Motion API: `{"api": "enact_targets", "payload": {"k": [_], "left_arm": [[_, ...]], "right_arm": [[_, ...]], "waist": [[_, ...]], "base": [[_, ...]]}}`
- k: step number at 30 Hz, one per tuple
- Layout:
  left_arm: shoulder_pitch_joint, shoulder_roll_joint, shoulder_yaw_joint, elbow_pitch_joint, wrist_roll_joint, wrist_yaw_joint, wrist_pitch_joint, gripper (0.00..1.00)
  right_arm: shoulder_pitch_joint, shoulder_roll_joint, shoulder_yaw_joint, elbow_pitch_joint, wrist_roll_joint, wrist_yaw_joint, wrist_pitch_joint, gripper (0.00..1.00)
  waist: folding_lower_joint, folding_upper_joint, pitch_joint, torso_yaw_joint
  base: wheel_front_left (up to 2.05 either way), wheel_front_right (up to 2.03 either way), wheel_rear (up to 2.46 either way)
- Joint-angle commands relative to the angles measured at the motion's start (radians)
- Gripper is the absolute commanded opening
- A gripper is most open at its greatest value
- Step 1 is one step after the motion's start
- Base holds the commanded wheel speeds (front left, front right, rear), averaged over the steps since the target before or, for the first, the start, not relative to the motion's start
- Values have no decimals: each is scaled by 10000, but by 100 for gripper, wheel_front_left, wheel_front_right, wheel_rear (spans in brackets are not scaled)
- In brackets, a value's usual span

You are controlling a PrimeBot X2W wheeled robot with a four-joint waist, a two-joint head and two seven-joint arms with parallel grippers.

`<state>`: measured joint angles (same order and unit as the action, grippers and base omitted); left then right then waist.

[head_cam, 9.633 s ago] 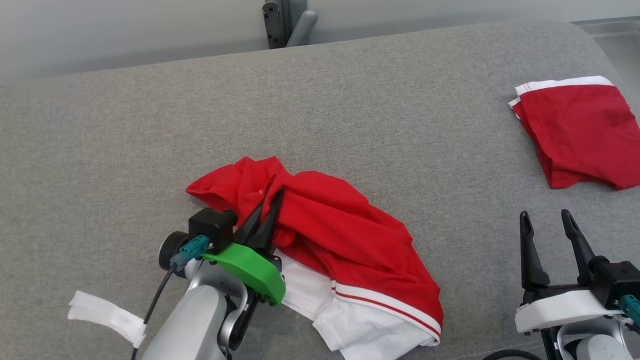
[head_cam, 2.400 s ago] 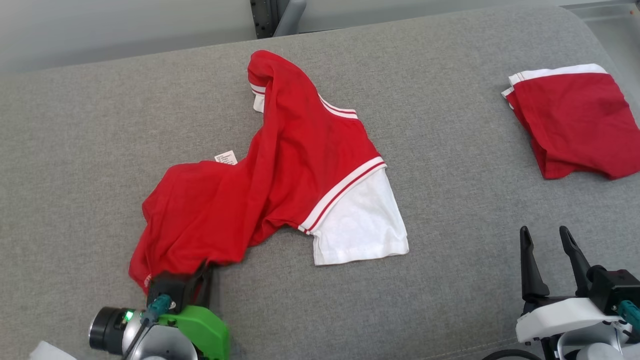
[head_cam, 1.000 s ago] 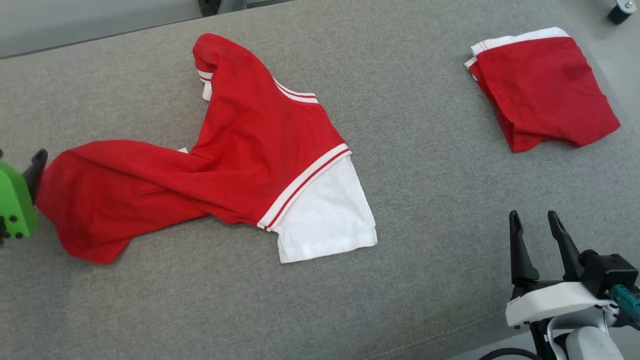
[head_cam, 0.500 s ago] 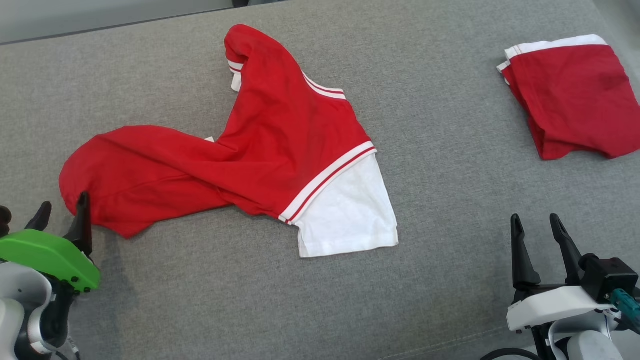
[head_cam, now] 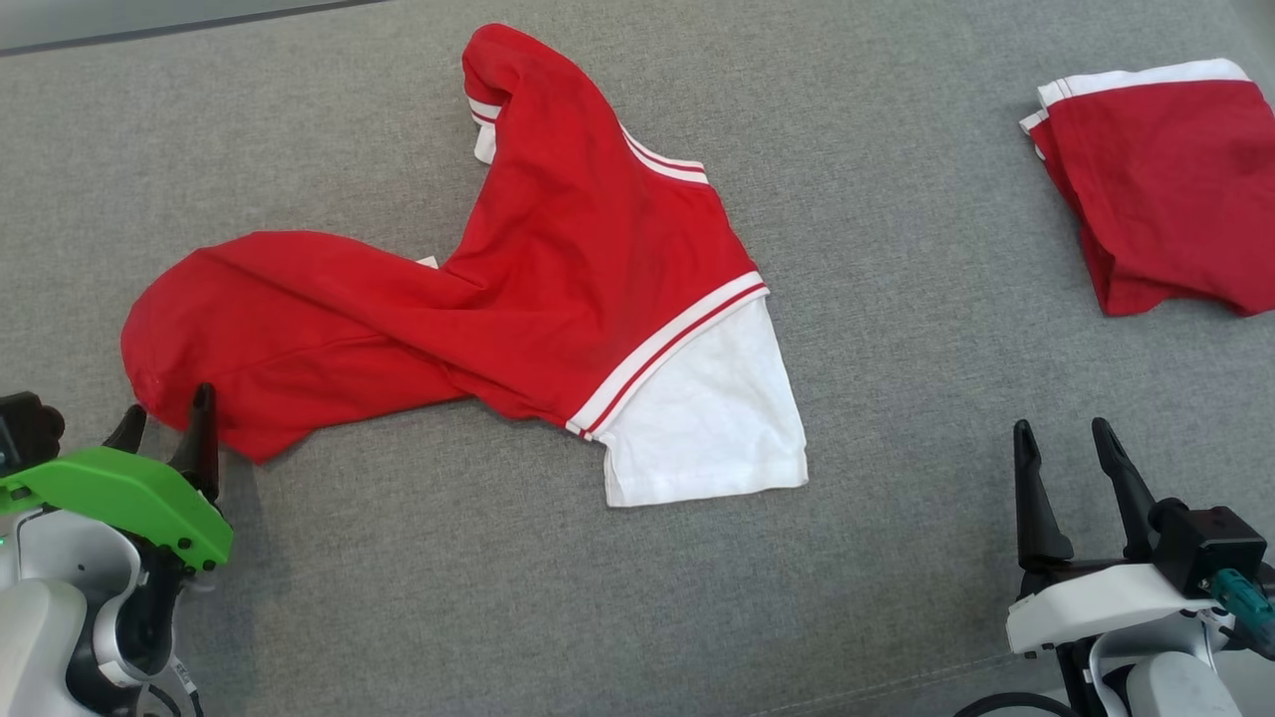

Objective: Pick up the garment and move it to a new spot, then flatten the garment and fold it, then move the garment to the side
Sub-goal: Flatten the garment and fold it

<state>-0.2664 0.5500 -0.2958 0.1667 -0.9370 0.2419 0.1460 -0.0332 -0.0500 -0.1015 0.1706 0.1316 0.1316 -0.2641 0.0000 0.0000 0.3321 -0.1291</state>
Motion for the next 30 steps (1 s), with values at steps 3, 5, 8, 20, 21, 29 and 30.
{"api": "enact_targets", "payload": {"k": [3,5,8,20,21,29,30], "left_arm": [[-385,113,-129,353,149,-233,24,0],[-500,215,-181,486,284,-351,-29,0],[-437,376,-199,373,279,-609,-54,0],[1517,2117,-588,-2830,358,-3310,-764,0],[1786,2258,-614,-2976,247,-3356,-741,0],[3209,2345,-1953,-2513,628,-3701,-1641,0],[3137,2324,-2209,-2264,962,-3722,-1912,0]], "right_arm": [[-116,-18,29,7,-11,-19,-1,100],[-115,-20,3,0,-6,-19,-1,100],[-18,-19,-31,-23,4,-19,-1,100],[364,-151,-306,-99,-86,-19,-1,100],[360,-170,-314,-110,-88,-19,-1,100],[435,-261,-308,-123,-67,-19,-1,100],[453,-291,-301,-101,-66,-19,-1,100]], "waist": [[0,0,23,-57],[0,0,23,-113],[0,0,-36,-167],[0,0,-362,162],[0,0,-381,213],[0,0,-382,634],[0,0,-358,701]], "base": [[0,0,0],[0,0,0],[0,0,0],[0,0,0],[0,0,0],[0,0,0],[0,0,0]]}}
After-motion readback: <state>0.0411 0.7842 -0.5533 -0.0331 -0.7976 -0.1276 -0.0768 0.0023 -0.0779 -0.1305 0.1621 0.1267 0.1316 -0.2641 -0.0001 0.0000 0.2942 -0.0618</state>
